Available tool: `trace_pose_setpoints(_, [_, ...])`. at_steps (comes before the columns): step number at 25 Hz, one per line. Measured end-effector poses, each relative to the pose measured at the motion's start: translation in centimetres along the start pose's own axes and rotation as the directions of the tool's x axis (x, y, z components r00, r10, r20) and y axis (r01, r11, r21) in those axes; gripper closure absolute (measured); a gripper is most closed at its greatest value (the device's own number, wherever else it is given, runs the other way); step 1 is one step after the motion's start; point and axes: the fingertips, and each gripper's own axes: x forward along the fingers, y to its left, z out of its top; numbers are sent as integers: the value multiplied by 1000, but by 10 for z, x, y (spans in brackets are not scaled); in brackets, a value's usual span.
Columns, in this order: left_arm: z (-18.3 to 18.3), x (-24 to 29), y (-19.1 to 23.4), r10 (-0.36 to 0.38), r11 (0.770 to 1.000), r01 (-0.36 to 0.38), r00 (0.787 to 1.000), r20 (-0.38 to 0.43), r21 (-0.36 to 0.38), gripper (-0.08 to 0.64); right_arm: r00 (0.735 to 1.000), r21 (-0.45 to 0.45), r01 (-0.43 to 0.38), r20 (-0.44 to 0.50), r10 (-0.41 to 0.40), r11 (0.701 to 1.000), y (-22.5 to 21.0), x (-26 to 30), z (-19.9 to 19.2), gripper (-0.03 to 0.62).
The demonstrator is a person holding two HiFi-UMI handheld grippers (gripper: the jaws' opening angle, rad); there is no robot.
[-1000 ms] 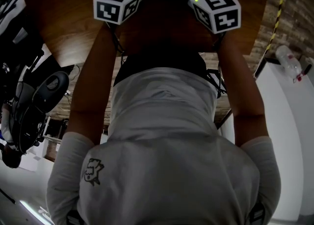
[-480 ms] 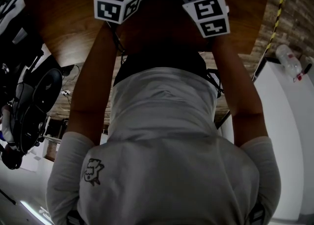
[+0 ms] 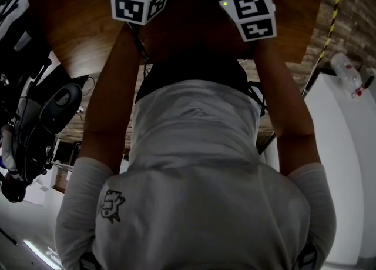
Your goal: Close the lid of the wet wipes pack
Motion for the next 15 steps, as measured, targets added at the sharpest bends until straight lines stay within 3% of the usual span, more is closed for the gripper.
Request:
trace_pose_setpoints(8, [2,-4,4,12,1000,-12,1000,8,-10,546,999,60,-26,49,23,998,0,-2,5,427])
trace_pose_setpoints(15, [9,-16,4,34,999,-34,999,32,-17,546,995,103,-10,100,0,995,-21,-21,10,470])
